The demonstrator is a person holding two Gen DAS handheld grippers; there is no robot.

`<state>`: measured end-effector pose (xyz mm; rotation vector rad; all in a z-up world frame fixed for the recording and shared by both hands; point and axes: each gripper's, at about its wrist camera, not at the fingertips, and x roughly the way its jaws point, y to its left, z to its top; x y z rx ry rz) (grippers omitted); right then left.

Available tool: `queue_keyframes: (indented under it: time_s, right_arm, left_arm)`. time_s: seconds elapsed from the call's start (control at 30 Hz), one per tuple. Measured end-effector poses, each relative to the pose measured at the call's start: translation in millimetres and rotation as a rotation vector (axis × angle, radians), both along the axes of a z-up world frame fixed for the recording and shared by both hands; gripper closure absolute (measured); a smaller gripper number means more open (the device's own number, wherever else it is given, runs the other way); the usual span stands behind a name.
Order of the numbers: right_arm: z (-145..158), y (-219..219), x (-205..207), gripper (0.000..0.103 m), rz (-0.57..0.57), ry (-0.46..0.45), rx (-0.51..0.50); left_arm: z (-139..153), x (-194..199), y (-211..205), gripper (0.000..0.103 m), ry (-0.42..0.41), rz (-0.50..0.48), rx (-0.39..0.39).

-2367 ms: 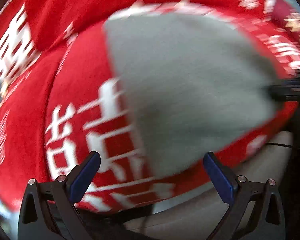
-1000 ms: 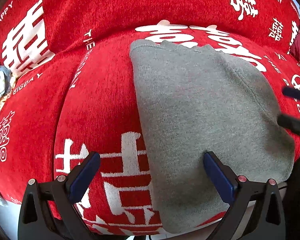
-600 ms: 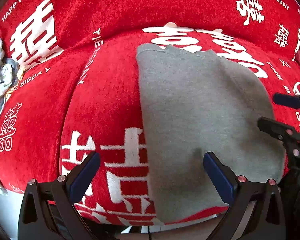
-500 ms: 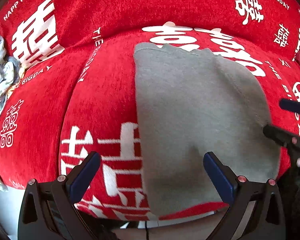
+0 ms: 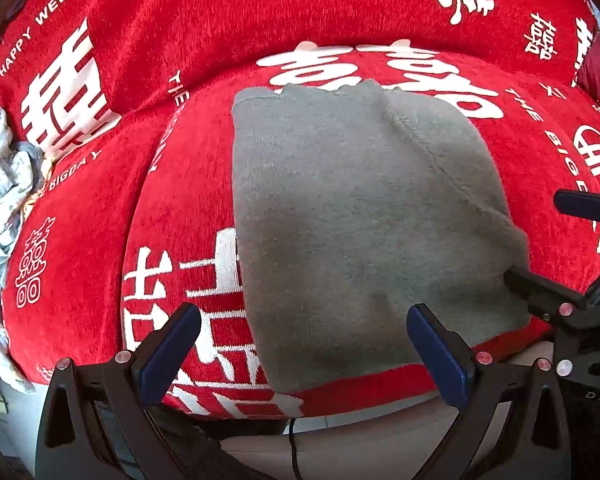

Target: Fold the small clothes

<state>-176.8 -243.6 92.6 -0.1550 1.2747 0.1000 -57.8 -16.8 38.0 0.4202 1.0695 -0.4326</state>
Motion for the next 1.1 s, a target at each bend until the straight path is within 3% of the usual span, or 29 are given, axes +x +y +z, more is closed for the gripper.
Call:
queue_keyframes:
  time_s: [1.1]
  right_arm:
    - [1.8, 4.3, 0.4, 0.024, 0.022, 0.004, -0.027]
  left_arm:
    - [-3.7, 0.6, 0.8, 0.0, 0.034, 0.009, -0.005]
